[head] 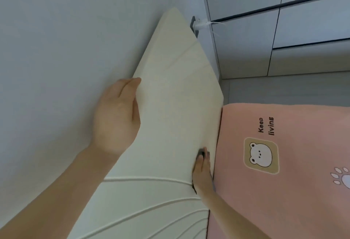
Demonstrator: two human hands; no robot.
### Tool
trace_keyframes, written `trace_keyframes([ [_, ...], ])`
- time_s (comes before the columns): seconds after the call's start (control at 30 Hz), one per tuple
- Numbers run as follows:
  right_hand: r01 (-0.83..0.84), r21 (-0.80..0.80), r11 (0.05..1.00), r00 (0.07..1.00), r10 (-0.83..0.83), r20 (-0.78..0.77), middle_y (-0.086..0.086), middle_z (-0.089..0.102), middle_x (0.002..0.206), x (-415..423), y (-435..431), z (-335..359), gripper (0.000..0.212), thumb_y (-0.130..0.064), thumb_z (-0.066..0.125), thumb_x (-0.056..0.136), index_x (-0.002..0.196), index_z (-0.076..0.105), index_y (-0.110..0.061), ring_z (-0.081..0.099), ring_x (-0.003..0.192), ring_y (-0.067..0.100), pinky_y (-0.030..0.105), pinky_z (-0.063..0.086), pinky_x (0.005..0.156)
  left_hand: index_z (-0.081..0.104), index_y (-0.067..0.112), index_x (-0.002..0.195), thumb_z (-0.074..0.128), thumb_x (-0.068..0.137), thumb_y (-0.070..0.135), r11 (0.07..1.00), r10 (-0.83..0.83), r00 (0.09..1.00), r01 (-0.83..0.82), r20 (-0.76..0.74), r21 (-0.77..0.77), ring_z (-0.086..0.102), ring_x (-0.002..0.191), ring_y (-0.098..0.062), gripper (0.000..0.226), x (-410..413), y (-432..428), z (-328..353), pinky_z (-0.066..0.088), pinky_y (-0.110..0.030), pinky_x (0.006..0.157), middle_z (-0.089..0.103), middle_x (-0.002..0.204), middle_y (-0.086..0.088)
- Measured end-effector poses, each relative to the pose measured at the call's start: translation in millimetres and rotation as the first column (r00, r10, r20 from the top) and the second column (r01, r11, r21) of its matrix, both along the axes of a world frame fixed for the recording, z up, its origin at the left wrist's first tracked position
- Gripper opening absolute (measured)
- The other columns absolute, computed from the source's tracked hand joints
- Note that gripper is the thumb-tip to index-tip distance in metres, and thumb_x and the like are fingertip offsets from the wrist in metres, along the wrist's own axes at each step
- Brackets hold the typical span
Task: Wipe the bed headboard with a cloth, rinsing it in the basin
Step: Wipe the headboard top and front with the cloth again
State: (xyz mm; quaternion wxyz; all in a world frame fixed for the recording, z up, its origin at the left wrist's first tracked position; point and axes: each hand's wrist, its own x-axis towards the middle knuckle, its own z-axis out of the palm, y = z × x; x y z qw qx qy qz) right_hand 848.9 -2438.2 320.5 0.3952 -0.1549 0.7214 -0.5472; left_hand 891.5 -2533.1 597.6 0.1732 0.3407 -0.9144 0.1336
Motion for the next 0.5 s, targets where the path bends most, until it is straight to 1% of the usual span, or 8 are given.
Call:
trace_keyframes([
  [0.07, 0.086, -0.001, 0.996, 0.996, -0.086, -0.037, 0.005, 0.007, 0.158, 13.1, 7.5, -10.8, 0.044, -0.021, 0.019, 0.104, 0.145, 0.021, -0.007, 0.027, 0.14, 0.028, 0.028, 0.009, 0.115, 0.057, -0.009, 0.118, 0.043, 0.081, -0.011, 1.0, -0.006, 1.0, 0.006, -0.002, -0.018, 0.059, 0.097, -0.043, 0.039, -0.6, -4.4, -4.4, 0.037, -0.031, 0.091, 0.061, 0.111, -0.026],
  [0.13, 0.072, 0.048, 0.996, 0.996, -0.074, 0.041, 0.007, 0.008, 0.158, 12.6, -2.1, 16.9, 0.048, -0.028, 0.022, 0.103, 0.148, 0.012, -0.014, 0.015, 0.145, 0.024, 0.034, 0.005, 0.119, 0.056, -0.011, 0.119, 0.042, 0.08, -0.014, 1.0, -0.02, 1.0, 0.02, -0.003, 0.003, 0.057, 0.099, -0.044, 0.041, 1.3, -6.7, -5.4, 0.036, -0.032, 0.093, 0.06, 0.111, -0.028],
  [0.17, 0.037, 0.008, 0.999, 0.999, -0.036, -0.01, 0.004, 0.007, 0.158, 13.3, -7.8, 36.2, 0.05, -0.035, 0.021, 0.101, 0.147, 0.007, -0.021, 0.006, 0.146, 0.02, 0.037, 0.002, 0.119, 0.055, -0.011, 0.119, 0.041, 0.081, -0.014, 1.0, -0.02, 1.0, 0.02, -0.009, 0.009, 0.056, 0.099, -0.044, 0.041, 2.0, -7.1, -4.3, 0.036, -0.032, 0.094, 0.06, 0.111, -0.028],
  [0.2, 0.011, -0.072, 0.997, 0.992, -0.02, -0.121, 0.0, 0.004, 0.158, 15.2, -12.9, 61.2, 0.051, -0.044, 0.017, 0.099, 0.145, 0.003, -0.028, 0.0, 0.146, 0.018, 0.039, 0.0, 0.119, 0.055, -0.01, 0.12, 0.04, 0.082, -0.014, 1.0, -0.016, 1.0, 0.016, -0.018, 0.013, 0.055, 0.101, -0.042, 0.041, 2.5, -6.9, -3.1, 0.035, -0.03, 0.096, 0.059, 0.112, -0.028],
  [0.27, -0.063, -0.269, 0.961, 0.949, -0.025, -0.313, -0.003, 0.0, 0.157, 19.2, -23.9, 115.5, 0.058, -0.058, 0.008, 0.093, 0.147, 0.004, -0.036, -0.007, 0.146, 0.019, 0.042, -0.005, 0.117, 0.054, -0.01, 0.121, 0.039, 0.084, -0.012, 0.999, -0.009, 1.0, 0.01, -0.03, 0.031, 0.051, 0.105, -0.036, 0.041, 2.4, -5.9, -2.6, 0.033, -0.025, 0.099, 0.059, 0.114, -0.027],
  [0.37, -0.236, -0.423, 0.875, 0.854, -0.021, -0.52, 0.006, 0.011, 0.158, 0.4, -53.6, 161.4, 0.056, -0.056, 0.006, 0.094, 0.145, 0.018, -0.036, 0.0, 0.146, 0.028, 0.051, -0.001, 0.115, 0.054, -0.008, 0.122, 0.037, 0.087, -0.007, 0.997, 0.006, 0.998, -0.001, -0.066, 0.076, 0.047, 0.108, -0.028, 0.039, 1.7, -5.2, -3.0, 0.032, -0.023, 0.099, 0.059, 0.117, -0.025],
  [0.47, -0.284, -0.457, 0.843, 0.763, -0.09, -0.64, 0.009, 0.023, 0.155, -44.2, -90.6, 150.7, 0.058, -0.055, 0.008, 0.095, 0.142, 0.03, -0.03, 0.012, 0.145, 0.026, 0.052, 0.007, 0.114, 0.054, -0.007, 0.122, 0.036, 0.088, -0.004, 0.995, 0.011, 0.996, -0.002, -0.091, 0.098, 0.049, 0.107, -0.027, 0.038, 3.1, -4.6, -2.1, 0.034, -0.024, 0.099, 0.059, 0.117, -0.023],
  [0.5, -0.252, -0.447, 0.858, 0.775, -0.098, -0.625, 0.008, 0.023, 0.155, -64.9, -105.7, 138.4, 0.058, -0.054, 0.01, 0.095, 0.143, 0.032, -0.028, 0.013, 0.145, 0.023, 0.052, 0.008, 0.115, 0.054, -0.007, 0.122, 0.037, 0.088, -0.005, 0.995, 0.014, 0.995, -0.004, -0.097, 0.103, 0.049, 0.106, -0.027, 0.038, 2.8, -4.9, -2.1, 0.034, -0.023, 0.099, 0.059, 0.117, -0.023],
])
